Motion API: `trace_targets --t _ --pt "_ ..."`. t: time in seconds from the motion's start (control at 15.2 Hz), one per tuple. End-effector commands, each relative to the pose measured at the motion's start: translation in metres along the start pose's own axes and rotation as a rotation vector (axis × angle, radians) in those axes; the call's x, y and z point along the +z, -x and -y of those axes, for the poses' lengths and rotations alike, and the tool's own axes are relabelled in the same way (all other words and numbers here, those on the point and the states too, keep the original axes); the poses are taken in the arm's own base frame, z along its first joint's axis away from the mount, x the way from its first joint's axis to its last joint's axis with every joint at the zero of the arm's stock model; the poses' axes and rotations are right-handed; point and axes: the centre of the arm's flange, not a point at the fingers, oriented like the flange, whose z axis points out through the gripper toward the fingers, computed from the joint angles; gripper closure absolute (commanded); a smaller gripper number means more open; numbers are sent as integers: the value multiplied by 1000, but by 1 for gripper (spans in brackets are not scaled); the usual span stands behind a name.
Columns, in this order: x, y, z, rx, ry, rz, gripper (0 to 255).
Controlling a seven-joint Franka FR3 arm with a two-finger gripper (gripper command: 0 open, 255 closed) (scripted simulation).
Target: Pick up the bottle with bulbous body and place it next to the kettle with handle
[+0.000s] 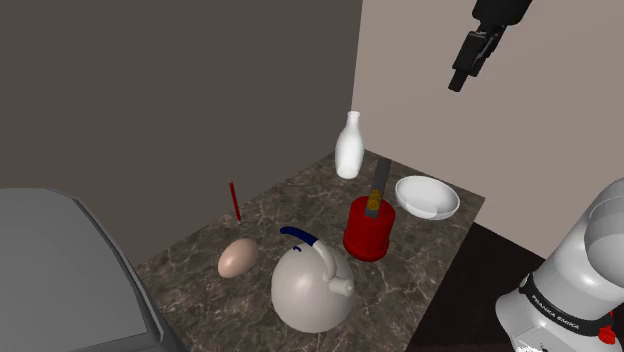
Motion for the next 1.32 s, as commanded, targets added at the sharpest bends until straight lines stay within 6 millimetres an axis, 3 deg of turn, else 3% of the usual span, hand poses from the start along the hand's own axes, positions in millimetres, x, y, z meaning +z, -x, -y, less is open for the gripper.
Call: trace_targets --t 0.0,1.25 --pt "0 0 0 0 0 0 0" --pt "161 -180 -64 47 -68 -30 0"
